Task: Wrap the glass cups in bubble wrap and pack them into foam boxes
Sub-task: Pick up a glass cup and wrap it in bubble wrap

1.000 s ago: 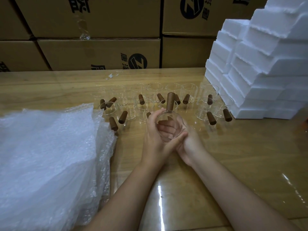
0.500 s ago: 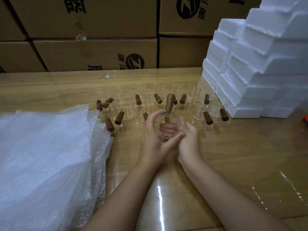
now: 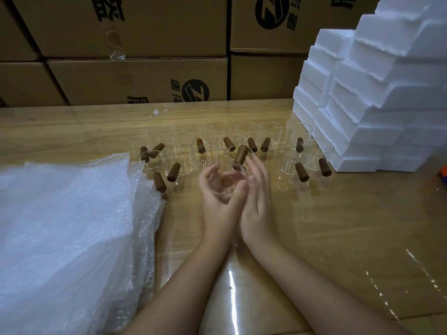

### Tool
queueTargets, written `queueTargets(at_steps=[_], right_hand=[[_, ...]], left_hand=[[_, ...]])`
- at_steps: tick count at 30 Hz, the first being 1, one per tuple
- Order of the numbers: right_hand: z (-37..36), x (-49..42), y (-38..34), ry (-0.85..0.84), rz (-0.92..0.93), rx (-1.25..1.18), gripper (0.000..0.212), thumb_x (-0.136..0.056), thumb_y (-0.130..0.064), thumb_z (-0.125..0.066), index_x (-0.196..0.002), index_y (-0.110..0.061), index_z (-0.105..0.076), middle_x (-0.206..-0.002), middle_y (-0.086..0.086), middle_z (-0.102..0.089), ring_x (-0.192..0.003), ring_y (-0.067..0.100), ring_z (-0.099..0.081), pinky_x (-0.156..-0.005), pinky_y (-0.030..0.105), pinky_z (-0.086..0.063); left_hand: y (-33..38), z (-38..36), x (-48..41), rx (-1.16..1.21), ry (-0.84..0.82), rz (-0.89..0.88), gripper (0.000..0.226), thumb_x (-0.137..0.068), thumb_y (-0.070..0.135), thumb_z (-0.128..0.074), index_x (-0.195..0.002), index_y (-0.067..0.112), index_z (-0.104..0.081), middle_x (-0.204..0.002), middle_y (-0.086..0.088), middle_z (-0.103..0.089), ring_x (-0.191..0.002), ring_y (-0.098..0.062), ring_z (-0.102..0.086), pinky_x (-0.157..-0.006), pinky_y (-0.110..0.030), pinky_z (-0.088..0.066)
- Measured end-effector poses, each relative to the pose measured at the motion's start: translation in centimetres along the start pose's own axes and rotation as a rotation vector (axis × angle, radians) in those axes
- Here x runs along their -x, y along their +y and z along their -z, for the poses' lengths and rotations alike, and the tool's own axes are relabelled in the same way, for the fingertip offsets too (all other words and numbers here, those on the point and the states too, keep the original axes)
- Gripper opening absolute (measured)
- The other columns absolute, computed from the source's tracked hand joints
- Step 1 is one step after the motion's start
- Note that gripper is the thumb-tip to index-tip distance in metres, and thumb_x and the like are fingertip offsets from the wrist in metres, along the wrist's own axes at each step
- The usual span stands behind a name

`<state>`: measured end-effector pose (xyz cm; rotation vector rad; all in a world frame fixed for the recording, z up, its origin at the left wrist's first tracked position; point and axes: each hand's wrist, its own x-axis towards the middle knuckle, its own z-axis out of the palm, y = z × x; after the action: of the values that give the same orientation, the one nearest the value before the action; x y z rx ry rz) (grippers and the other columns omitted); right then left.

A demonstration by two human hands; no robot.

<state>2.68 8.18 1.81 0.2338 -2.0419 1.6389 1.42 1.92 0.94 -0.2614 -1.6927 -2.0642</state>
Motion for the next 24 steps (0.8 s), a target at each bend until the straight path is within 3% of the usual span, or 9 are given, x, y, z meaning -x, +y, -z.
queueTargets(at_steps=[2, 4, 6, 8, 10, 13, 15, 20, 24], right_hand=[[0.1, -0.1, 0.3, -0.013, 0.227, 0.169, 0.045, -0.100, -0.024, -0.026, -0.142, -0.010, -0.033, -0.151, 0.008, -0.032, -0.140, 0.010, -0.029, -0.114, 0.031, -0.027], [0.1, -0.4, 0.6, -0.057, 0.362, 0.299, 0.046, -0.097, -0.020, -0.028, -0.141, -0.006, -0.036, -0.149, 0.008, -0.037, -0.141, 0.020, -0.030, -0.116, 0.045, -0.022], [0.1, -0.5, 0.8, -0.101, 0.392, 0.352, 0.048, -0.096, -0.021, -0.030, -0.139, -0.001, -0.039, -0.145, 0.009, -0.043, -0.138, 0.018, -0.034, -0.117, 0.045, -0.021], [0.3, -0.5, 0.9, -0.112, 0.381, 0.347, 0.048, -0.096, -0.021, -0.033, -0.137, 0.002, -0.042, -0.141, 0.011, -0.048, -0.133, 0.017, -0.039, -0.112, 0.048, -0.029], [0.5, -0.6, 1.0, -0.099, 0.364, 0.315, 0.046, -0.095, -0.022, -0.036, -0.132, 0.002, -0.047, -0.134, 0.012, -0.053, -0.126, 0.019, -0.045, -0.104, 0.051, -0.038], [0.9, -1.0, 0.9, -0.084, 0.369, 0.283, 0.040, -0.093, -0.025, -0.037, -0.116, 0.000, -0.058, -0.114, 0.008, -0.060, -0.109, 0.019, -0.054, -0.094, 0.045, -0.042], [1.3, -1.3, 1.1, -0.102, 0.366, 0.269, 0.035, -0.091, -0.028, -0.038, -0.101, -0.002, -0.060, -0.098, 0.005, -0.061, -0.097, 0.015, -0.052, -0.088, 0.037, -0.040], [2.3, -2.3, 1.6, -0.098, 0.367, 0.216, 0.035, -0.090, -0.030, -0.048, -0.059, -0.013, -0.045, -0.058, -0.002, -0.044, -0.075, 0.016, -0.046, -0.068, 0.023, -0.038], [2.3, -2.4, 1.1, -0.053, 0.447, 0.216, 0.052, -0.101, -0.036, -0.037, -0.055, -0.015, -0.049, -0.056, -0.017, -0.036, -0.064, 0.011, -0.041, -0.068, 0.029, -0.034]], left_hand=[[-0.1, 0.0, -0.1, 0.023, 0.045, 0.044, 0.057, -0.070, 0.042, -0.061, -0.114, 0.013, -0.041, -0.086, 0.005, -0.068, -0.079, 0.004, -0.065, -0.068, -0.010, -0.048], [-0.2, 0.4, -0.4, 0.004, 0.091, 0.079, 0.055, -0.072, 0.048, -0.057, -0.110, 0.011, -0.046, -0.075, 0.013, -0.069, -0.070, 0.006, -0.064, -0.063, -0.009, -0.047], [-0.2, 0.7, -0.7, -0.015, 0.103, 0.108, 0.046, -0.082, 0.046, -0.052, -0.106, 0.008, -0.049, -0.065, 0.012, -0.067, -0.062, 0.006, -0.062, -0.058, -0.008, -0.046], [-0.2, 0.7, -0.8, -0.052, 0.083, 0.102, 0.044, -0.089, 0.040, -0.040, -0.105, 0.001, -0.051, -0.062, 0.015, -0.065, -0.059, 0.008, -0.060, -0.056, -0.005, -0.044], [-0.1, 0.7, -0.8, -0.077, 0.051, 0.081, 0.050, -0.089, 0.046, -0.039, -0.102, 0.000, -0.053, -0.061, 0.011, -0.064, -0.059, 0.010, -0.058, -0.055, -0.005, -0.043], [0.1, 0.8, -0.7, -0.084, -0.035, 0.081, 0.067, -0.079, 0.060, -0.035, -0.098, 0.000, -0.055, -0.068, -0.001, -0.061, -0.058, 0.002, -0.058, -0.052, -0.010, -0.044], [0.2, 1.0, -0.7, -0.115, -0.070, 0.087, 0.064, -0.077, 0.062, -0.034, -0.094, 0.005, -0.056, -0.067, 0.000, -0.061, -0.058, -0.002, -0.059, -0.050, -0.014, -0.045], [0.1, 1.5, -0.9, -0.125, -0.202, 0.133, 0.055, -0.075, 0.062, -0.038, -0.093, 0.014, -0.056, -0.068, -0.002, -0.063, -0.056, -0.012, -0.061, -0.048, -0.024, -0.047], [0.5, 1.3, -0.9, -0.039, -0.221, 0.229, 0.047, -0.082, 0.056, -0.042, -0.096, 0.013, -0.058, -0.077, -0.016, -0.064, -0.062, -0.024, -0.063, -0.050, -0.030, -0.049]])
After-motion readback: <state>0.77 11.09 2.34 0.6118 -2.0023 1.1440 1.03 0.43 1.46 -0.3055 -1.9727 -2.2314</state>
